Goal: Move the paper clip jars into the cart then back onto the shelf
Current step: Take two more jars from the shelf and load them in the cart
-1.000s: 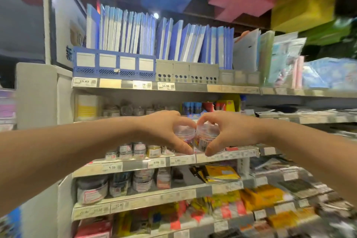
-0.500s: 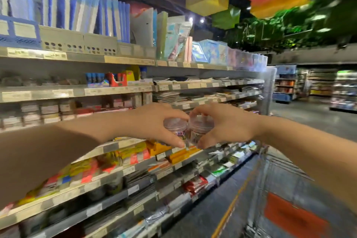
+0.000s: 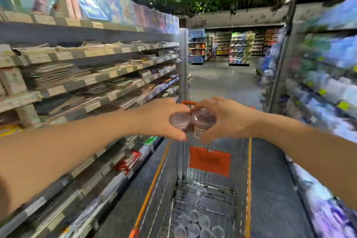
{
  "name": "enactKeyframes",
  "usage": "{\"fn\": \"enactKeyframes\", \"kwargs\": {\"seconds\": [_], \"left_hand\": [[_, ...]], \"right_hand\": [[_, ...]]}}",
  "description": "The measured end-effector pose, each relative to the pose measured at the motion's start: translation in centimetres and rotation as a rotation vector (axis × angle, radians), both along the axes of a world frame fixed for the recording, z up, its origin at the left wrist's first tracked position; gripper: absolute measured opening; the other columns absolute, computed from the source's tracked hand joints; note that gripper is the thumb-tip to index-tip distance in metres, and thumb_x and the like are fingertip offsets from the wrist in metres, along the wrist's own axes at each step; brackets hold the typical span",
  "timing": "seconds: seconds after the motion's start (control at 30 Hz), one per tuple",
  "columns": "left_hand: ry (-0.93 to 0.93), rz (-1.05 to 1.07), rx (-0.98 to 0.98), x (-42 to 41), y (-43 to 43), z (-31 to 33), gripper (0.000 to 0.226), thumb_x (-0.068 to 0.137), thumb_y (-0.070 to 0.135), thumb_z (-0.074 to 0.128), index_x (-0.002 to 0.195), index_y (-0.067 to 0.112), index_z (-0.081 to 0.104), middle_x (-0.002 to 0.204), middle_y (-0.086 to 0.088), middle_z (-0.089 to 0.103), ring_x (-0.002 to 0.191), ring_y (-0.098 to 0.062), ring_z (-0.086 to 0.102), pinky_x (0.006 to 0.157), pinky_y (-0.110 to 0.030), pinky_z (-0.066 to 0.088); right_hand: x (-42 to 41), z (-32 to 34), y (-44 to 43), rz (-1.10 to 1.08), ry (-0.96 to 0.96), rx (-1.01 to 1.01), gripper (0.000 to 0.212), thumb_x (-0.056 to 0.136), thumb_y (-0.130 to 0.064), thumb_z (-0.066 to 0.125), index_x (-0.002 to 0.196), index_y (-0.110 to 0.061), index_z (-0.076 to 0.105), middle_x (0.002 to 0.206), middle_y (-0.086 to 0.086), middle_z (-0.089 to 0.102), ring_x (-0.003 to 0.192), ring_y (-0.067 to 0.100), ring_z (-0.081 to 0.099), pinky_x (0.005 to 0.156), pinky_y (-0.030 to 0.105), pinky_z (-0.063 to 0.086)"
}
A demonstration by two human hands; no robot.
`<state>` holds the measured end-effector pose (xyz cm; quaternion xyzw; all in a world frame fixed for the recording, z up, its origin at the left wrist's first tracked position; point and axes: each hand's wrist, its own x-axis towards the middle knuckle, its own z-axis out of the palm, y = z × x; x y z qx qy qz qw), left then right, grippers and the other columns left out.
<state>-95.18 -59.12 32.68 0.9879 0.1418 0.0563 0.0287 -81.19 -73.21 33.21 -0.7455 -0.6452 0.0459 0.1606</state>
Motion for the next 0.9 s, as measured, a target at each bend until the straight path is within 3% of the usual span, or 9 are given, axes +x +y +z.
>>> {"fn": "enactKeyframes", "kwargs": {"seconds": [0.1,0.17,0.23,0.33,0.5,0.6,0.67,0.8,0.9], "left_hand": [[0.013,-0.081,-0.041,3.8,4.2,-3.2,0.054,0.071,0.055,0.066,0.116,0.032,0.046,0.106,-0.003,0.046,0.101,-0.018,0.044,0.069,-0.026,0.027],[0.037,-0.089,-0.066,6.2,7.4,-6.0,0.049,0.074,0.048,0.069,0.115,0.032,0.047,0.100,-0.001,0.044,0.099,-0.020,0.046,0.069,-0.027,0.029],[0.052,-0.085,-0.098,8.4,10.2,-9.1,0.060,0.070,0.051,0.068,0.123,0.033,0.045,0.100,0.002,0.043,0.099,-0.018,0.047,0.074,-0.028,0.035],[0.058,-0.135,-0.137,11.2,13.0,-14.4,0.077,0.057,0.079,0.058,0.120,0.037,0.045,0.103,0.000,0.047,0.099,-0.020,0.048,0.081,-0.032,0.043],[0.096,-0.125,-0.255,13.2,14.5,-24.0,0.067,0.071,0.060,0.065,0.128,0.037,0.041,0.101,0.004,0.033,0.092,-0.015,0.045,0.079,-0.028,0.039],[0.178,-0.116,-0.282,14.0,14.6,-29.1,0.068,0.072,0.056,0.067,0.131,0.034,0.041,0.100,0.002,0.030,0.089,-0.017,0.047,0.073,-0.026,0.038],[0.192,-0.120,-0.330,14.4,14.5,-32.2,0.067,0.073,0.055,0.067,0.130,0.030,0.042,0.100,0.000,0.031,0.089,-0.020,0.048,0.077,-0.029,0.043],[0.281,-0.131,-0.377,14.5,13.8,-37.8,0.068,0.074,0.052,0.068,0.130,0.027,0.041,0.100,-0.001,0.030,0.084,-0.023,0.049,0.076,-0.032,0.045],[0.349,-0.149,-0.386,14.6,12.9,-41.3,0.064,0.074,0.047,0.070,0.126,0.024,0.042,0.100,-0.002,0.030,0.082,-0.025,0.051,0.074,-0.033,0.048]], "right_hand": [[2.9,-3.3,3.4,-0.076,0.021,0.002,0.069,0.070,-0.038,0.076,0.130,-0.031,0.043,0.114,-0.007,0.043,0.103,0.011,0.045,0.074,0.018,0.032],[4.6,-6.4,6.0,-0.124,0.063,0.009,0.071,0.069,-0.039,0.077,0.131,-0.031,0.043,0.116,-0.006,0.042,0.104,0.013,0.047,0.075,0.019,0.035],[5.9,-9.8,8.4,-0.193,0.120,-0.013,0.075,0.068,-0.041,0.078,0.132,-0.031,0.041,0.110,-0.008,0.038,0.099,0.011,0.046,0.072,0.020,0.036],[7.5,-15.4,11.0,-0.264,0.196,-0.036,0.071,0.070,-0.041,0.075,0.130,-0.026,0.041,0.109,-0.005,0.037,0.101,0.013,0.044,0.080,0.026,0.038],[9.1,-25.1,12.9,-0.337,0.277,-0.171,0.071,0.068,-0.039,0.072,0.129,-0.023,0.040,0.114,0.002,0.041,0.107,0.020,0.047,0.092,0.036,0.043],[9.5,-30.0,13.1,-0.369,0.344,-0.259,0.076,0.070,-0.039,0.075,0.134,-0.022,0.037,0.116,0.002,0.038,0.107,0.022,0.050,0.093,0.034,0.043],[9.7,-32.8,13.1,-0.390,0.391,-0.301,0.078,0.069,-0.042,0.073,0.135,-0.022,0.036,0.119,0.002,0.038,0.109,0.021,0.050,0.095,0.034,0.043],[9.9,-37.8,12.7,-0.422,0.447,-0.382,0.075,0.068,-0.038,0.074,0.132,-0.023,0.038,0.121,0.004,0.038,0.107,0.023,0.052,0.092,0.040,0.047],[10.0,-41.1,12.1,-0.466,0.454,-0.414,0.077,0.068,-0.037,0.076,0.133,-0.020,0.036,0.122,0.006,0.036,0.102,0.023,0.050,0.089,0.034,0.046]]}}
